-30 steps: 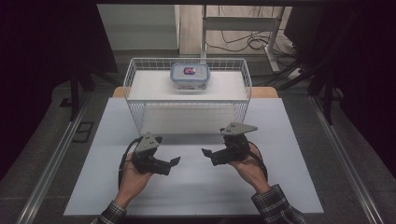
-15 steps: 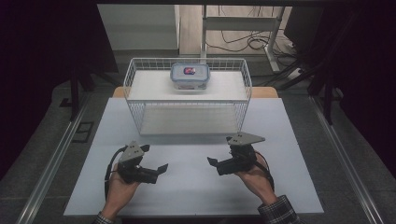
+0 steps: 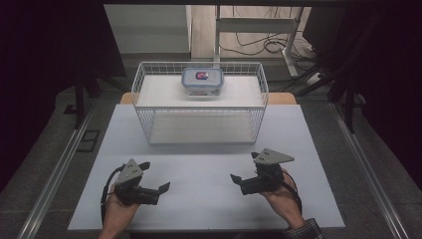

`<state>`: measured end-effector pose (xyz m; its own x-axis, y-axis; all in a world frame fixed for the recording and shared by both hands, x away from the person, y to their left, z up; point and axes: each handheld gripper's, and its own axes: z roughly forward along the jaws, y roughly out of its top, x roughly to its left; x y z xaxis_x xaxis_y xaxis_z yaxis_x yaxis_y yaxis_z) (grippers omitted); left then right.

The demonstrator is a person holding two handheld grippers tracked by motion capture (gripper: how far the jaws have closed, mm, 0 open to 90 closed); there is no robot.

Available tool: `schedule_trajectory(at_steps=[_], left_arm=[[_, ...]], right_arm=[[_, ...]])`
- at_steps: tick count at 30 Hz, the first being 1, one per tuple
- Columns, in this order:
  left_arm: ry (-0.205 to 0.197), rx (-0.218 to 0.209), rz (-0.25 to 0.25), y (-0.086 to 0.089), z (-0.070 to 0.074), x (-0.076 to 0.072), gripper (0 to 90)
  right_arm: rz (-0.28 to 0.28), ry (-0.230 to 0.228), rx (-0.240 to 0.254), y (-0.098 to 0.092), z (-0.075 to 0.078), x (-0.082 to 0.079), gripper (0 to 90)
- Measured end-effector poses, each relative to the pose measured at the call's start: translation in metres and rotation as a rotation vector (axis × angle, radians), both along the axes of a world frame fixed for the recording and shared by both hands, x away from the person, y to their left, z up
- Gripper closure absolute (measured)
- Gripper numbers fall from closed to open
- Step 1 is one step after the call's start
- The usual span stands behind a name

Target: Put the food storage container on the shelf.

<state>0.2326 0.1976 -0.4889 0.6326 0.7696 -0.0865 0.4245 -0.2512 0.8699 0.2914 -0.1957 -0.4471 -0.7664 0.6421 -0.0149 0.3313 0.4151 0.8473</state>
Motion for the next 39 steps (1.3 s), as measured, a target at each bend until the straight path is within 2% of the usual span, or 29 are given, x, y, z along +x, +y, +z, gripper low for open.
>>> schedule_trajectory(at_steps=[5, 12, 15, 21, 24, 30, 33, 34, 37, 39], left_arm=[[0.004, 0.005, 0.026, 0.010, -0.004, -0.007, 1.7], [0.004, 0.037, 0.064, 0.024, -0.010, -0.020, 1.6], [0.004, 0.041, 0.079, 0.029, -0.012, -0.023, 1.6], [0.011, 0.047, 0.113, 0.042, -0.017, -0.034, 1.8], [0.032, 0.061, 0.136, 0.050, -0.025, -0.040, 1.8], [0.069, 0.082, 0.163, 0.063, -0.039, -0.048, 1.2], [0.088, 0.068, 0.180, 0.070, -0.043, -0.050, 0.5], [0.091, 0.061, 0.185, 0.072, -0.044, -0.050, 0.5], [0.116, 0.054, 0.185, 0.073, -0.047, -0.049, 0.4], [0.135, 0.066, 0.183, 0.072, -0.048, -0.047, 0.3]], right_arm=[[-0.030, 0.005, -0.001, -0.014, -0.004, -0.006, 0.0], [-0.096, -0.003, 0.004, -0.038, -0.013, -0.015, 0.0], [-0.106, -0.005, 0.003, -0.043, -0.016, -0.018, 0.0], [-0.133, 0.002, -0.024, -0.053, -0.026, -0.027, 0.0], [-0.152, 0.006, -0.039, -0.058, -0.032, -0.033, 0.0], [-0.168, 0.038, -0.054, -0.066, -0.042, -0.041, 0.0], [-0.177, 0.062, -0.074, -0.070, -0.050, -0.045, 0.0], [-0.180, 0.092, -0.098, -0.072, -0.055, -0.047, 0.0], [-0.180, 0.116, -0.124, -0.073, -0.059, -0.048, 0.0], [-0.179, 0.132, -0.141, -0.073, -0.061, -0.048, 0.0]])
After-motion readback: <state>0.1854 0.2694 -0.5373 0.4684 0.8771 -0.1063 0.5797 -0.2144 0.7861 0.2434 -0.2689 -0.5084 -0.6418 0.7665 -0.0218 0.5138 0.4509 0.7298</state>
